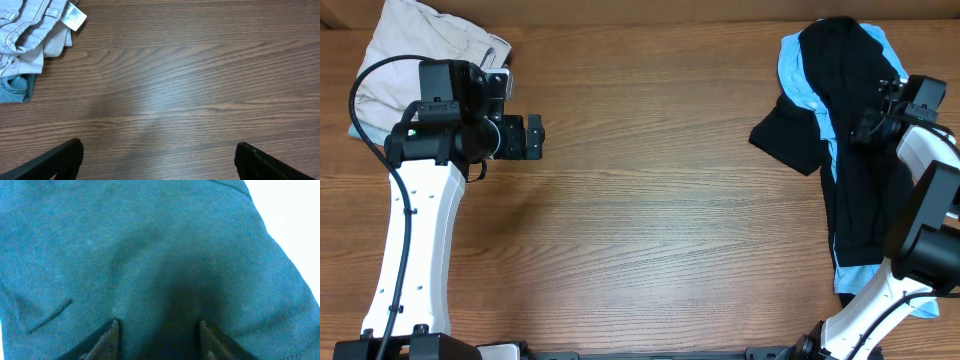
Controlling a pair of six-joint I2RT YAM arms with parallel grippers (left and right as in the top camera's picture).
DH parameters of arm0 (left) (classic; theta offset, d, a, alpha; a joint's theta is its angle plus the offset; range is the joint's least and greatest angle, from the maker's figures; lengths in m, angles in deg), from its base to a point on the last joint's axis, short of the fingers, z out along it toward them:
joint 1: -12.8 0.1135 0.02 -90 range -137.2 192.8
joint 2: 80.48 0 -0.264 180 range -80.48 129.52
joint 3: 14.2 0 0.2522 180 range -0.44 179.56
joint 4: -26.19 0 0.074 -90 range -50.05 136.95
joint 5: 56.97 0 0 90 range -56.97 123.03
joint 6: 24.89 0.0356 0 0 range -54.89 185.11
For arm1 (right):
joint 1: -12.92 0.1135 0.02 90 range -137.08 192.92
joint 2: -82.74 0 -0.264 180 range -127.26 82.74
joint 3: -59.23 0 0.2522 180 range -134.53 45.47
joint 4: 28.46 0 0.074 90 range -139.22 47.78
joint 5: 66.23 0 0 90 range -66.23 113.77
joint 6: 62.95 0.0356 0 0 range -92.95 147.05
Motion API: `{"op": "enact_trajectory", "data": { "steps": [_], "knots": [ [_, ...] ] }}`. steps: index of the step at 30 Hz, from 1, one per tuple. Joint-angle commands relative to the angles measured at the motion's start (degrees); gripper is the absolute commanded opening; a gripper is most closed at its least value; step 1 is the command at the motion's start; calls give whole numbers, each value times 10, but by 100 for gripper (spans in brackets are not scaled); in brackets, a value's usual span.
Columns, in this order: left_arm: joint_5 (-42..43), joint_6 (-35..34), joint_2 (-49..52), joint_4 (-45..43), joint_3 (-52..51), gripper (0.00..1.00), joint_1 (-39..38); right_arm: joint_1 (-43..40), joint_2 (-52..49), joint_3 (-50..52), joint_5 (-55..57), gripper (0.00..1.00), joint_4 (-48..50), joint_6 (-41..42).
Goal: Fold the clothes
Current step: 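Reach the right gripper to the black shirt on the right pile, then grasp the black shirt with the right gripper and drop it mid-table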
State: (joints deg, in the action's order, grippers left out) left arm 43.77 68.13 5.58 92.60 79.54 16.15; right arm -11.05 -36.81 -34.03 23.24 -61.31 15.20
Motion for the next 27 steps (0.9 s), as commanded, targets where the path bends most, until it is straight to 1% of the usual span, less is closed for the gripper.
{"op": "enact_trajectory", "data": {
  "steps": [1, 3, 4, 8, 9, 10, 13, 15, 16, 18, 20, 24, 27],
  "knots": [
    [7, -9, 5, -2, 13, 97, -4, -2, -8, -11, 4, 35, -5, -6],
    [7, -9, 5, -2, 13, 96, -4, -2, -8, -11, 4, 27, -6, -6],
    [7, -9, 5, -2, 13, 96, -4, -2, -8, -11, 4, 20, -6, -6],
    [7, -9, 5, -5, 13, 94, -4, -2, -6, -12, -1, 9, -7, -2],
    [7, -9, 5, -6, 13, 94, -4, -2, -4, -12, -11, 5, -7, -1],
    [7, -9, 5, -7, 13, 93, -4, -2, 1, -13, -36, 4, -7, -1],
    [7, -9, 5, -7, 13, 90, -4, -2, 18, -13, -85, 4, -10, 4],
    [7, -9, 5, -7, 13, 89, -4, -2, 36, -13, -97, 4, -12, 26],
    [7, -9, 5, -7, 13, 87, -4, -2, 47, -13, -103, 4, -14, 36],
    [7, -9, 5, -9, 13, 78, -4, -2, 74, -13, -114, 4, -25, 49],
    [8, -9, 5, -9, 16, 75, -4, -2, 104, -19, -133, 4, -51, 52],
    [7, -9, 5, -9, 38, 76, -3, 1, 156, -60, -175, 4, -134, 64],
    [7, -9, 5, -9, 65, 80, -1, 14, 182, -112, -178, 4, -212, 75]
  ]
}}
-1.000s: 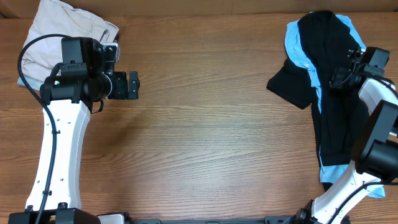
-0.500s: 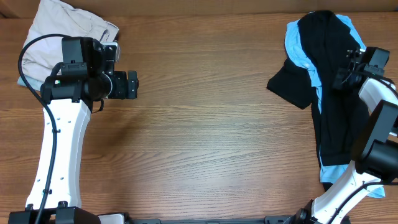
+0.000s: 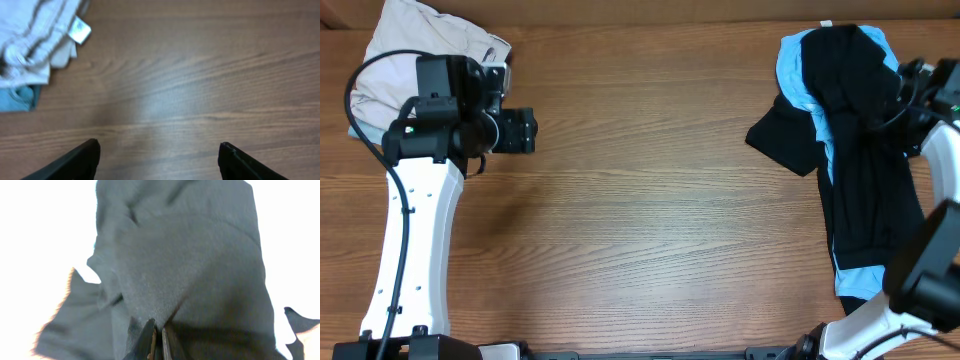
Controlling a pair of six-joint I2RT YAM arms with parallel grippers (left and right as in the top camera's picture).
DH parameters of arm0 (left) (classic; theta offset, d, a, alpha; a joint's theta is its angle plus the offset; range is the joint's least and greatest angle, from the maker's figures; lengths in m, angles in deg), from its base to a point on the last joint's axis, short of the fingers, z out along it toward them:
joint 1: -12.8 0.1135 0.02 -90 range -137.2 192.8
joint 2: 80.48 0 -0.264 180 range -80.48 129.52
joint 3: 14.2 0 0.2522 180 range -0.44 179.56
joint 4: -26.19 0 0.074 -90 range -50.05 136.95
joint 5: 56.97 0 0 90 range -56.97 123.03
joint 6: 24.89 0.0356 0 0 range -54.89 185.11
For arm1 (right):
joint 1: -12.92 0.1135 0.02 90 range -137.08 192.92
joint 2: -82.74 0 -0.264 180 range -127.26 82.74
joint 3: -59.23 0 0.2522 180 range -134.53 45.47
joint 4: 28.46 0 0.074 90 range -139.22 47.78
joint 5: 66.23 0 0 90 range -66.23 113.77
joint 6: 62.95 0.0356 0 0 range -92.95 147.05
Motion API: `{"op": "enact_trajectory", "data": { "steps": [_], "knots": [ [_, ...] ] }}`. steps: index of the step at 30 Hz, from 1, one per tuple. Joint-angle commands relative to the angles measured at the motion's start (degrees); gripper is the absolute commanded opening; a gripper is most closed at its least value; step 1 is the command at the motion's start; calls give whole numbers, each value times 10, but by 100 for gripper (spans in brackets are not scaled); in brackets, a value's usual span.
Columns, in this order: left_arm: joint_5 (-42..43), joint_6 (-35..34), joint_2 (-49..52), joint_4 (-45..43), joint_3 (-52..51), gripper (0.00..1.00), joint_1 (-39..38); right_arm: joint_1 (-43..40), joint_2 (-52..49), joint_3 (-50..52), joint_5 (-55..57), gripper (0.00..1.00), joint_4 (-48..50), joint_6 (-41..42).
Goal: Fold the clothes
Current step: 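Grasp the black shirt with the right gripper and drop it mid-table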
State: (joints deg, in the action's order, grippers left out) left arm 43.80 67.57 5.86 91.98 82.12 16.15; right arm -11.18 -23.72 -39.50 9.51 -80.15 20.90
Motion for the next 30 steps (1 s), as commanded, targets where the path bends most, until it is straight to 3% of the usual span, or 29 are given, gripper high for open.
{"op": "enact_trajectory", "data": {
  "steps": [1, 9, 23, 30],
  "knots": [
    [7, -3, 2, -2, 49, 80, 1, 23, 57, -78, -41, 4, -53, 18],
    [7, -3, 2, 0, 95, 83, 23, 126, 63, -193, -74, 4, -224, 22],
    [7, 6, 2, 32, 95, 83, 122, 473, 63, -219, -143, 4, -294, 62],
    [8, 23, 2, 52, 95, 85, 122, 463, 60, -237, -53, 4, -332, 62]
  ]
}}
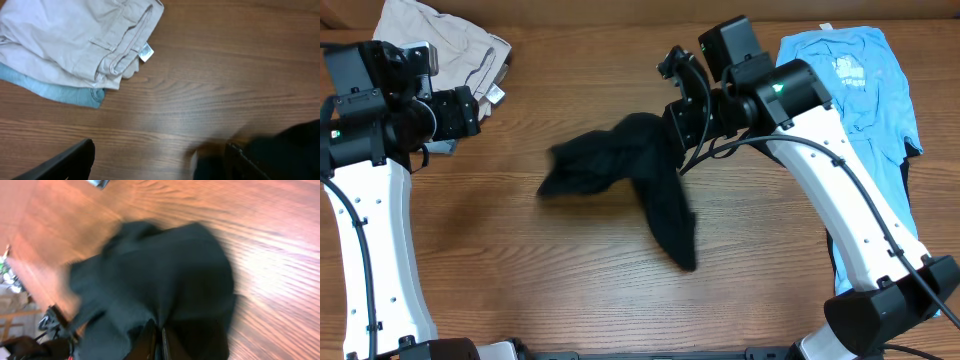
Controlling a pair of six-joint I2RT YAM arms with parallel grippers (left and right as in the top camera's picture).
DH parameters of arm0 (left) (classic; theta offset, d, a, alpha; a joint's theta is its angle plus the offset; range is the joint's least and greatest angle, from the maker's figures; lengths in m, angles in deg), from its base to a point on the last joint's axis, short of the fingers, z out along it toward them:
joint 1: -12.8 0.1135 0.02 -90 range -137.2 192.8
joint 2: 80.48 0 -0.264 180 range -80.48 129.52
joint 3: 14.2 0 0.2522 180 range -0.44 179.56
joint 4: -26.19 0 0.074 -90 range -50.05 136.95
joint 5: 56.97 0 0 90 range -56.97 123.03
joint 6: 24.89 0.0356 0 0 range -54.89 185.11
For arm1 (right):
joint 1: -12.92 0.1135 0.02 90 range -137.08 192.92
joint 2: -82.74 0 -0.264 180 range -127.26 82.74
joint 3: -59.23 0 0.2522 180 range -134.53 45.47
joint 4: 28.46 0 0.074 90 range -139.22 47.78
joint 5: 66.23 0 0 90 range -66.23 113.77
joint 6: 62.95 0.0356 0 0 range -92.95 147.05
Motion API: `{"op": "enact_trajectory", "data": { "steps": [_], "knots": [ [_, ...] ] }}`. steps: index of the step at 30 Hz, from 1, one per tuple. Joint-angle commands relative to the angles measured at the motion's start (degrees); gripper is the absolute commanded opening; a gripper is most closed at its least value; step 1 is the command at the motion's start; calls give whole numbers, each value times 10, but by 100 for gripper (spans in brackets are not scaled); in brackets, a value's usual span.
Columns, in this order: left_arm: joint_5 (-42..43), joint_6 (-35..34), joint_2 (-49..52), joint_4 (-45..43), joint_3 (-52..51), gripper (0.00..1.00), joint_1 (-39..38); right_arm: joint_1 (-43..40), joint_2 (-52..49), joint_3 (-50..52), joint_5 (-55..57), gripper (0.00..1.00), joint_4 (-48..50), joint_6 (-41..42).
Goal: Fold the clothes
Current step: 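Grasp the black shirt with the right gripper and drop it mid-table, then grasp the black shirt with the left gripper and lift it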
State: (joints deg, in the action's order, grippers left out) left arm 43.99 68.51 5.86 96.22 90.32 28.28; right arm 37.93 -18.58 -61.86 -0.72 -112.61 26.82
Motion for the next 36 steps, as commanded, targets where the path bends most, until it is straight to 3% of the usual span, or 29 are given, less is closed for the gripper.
{"op": "enact_trajectory", "data": {
  "steps": [1, 3, 5, 7, 14, 22, 36],
  "knots": [
    [7, 14, 2, 16, 13, 85, -1, -37, 5, -8, 58, 4, -11, 3],
    [7, 14, 2, 28, 13, 86, -6, -54, -3, 4, 67, 29, -11, 2],
    [7, 14, 2, 37, 13, 87, -14, -73, -15, 13, 71, 68, -11, -2],
    [8, 17, 2, 44, 13, 88, -23, -91, -27, 23, 75, 100, -11, -2],
    [87, 101, 2, 62, 12, 87, -97, -160, -35, 30, 71, 100, -10, -2],
    [73, 154, 19, 68, -5, 87, -264, -210, -35, 30, 74, 100, -12, -2],
    [61, 239, 219, 10, -11, 80, -449, -289, -35, 30, 86, 91, -17, -2]
  ]
}}
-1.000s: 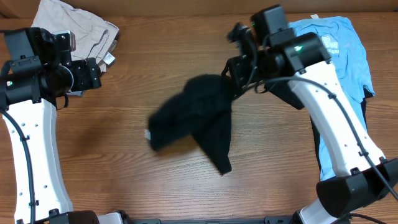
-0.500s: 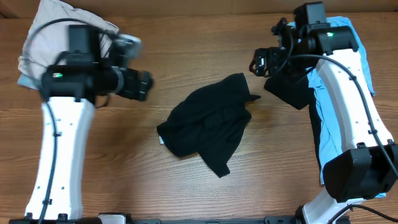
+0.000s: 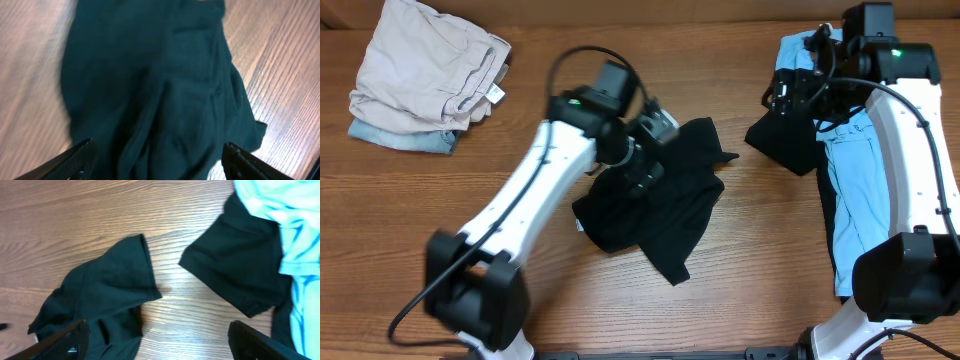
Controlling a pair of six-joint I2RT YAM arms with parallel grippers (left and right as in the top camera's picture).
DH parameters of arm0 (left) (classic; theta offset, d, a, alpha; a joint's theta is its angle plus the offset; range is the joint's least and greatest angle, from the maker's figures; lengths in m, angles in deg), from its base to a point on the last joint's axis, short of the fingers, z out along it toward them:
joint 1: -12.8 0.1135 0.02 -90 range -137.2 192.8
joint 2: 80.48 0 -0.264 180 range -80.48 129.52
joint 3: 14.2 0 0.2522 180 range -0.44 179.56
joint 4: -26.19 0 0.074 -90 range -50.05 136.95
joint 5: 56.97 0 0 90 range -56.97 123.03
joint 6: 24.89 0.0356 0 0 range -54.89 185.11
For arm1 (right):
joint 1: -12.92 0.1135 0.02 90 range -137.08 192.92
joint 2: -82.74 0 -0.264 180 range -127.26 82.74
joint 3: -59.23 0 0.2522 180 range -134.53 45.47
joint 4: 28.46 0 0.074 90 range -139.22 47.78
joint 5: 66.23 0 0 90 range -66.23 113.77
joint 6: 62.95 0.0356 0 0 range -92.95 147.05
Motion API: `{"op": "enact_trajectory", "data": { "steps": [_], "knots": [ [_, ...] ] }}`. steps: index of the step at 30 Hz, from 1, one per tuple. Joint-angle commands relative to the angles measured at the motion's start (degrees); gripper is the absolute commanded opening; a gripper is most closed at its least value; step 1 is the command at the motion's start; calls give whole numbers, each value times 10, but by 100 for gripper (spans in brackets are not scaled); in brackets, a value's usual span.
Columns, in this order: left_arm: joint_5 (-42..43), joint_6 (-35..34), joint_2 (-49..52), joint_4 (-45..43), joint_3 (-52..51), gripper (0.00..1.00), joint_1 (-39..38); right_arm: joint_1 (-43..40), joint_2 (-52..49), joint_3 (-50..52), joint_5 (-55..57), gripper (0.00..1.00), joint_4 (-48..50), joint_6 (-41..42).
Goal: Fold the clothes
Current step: 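Grasp the black shirt with the left gripper and lift it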
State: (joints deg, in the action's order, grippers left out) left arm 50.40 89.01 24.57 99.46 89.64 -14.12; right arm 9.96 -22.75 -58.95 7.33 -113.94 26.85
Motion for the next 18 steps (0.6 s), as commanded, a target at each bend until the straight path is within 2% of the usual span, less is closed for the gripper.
{"op": "enact_trajectory", "data": {
  "steps": [1, 9, 13, 18],
  "knots": [
    [-5, 33, 43, -35, -4, 79, -29, -11, 6, 1, 6, 90, -5, -2],
    [-7, 26, 88, -88, -4, 73, -32, -13, 6, 1, 15, 85, -8, -2],
    [3, 27, 98, -90, -4, 68, -33, -13, 6, 1, 15, 75, -5, -2],
    [5, 27, 111, -96, -4, 59, -33, -13, 6, 1, 15, 72, 4, -2]
  ]
}}
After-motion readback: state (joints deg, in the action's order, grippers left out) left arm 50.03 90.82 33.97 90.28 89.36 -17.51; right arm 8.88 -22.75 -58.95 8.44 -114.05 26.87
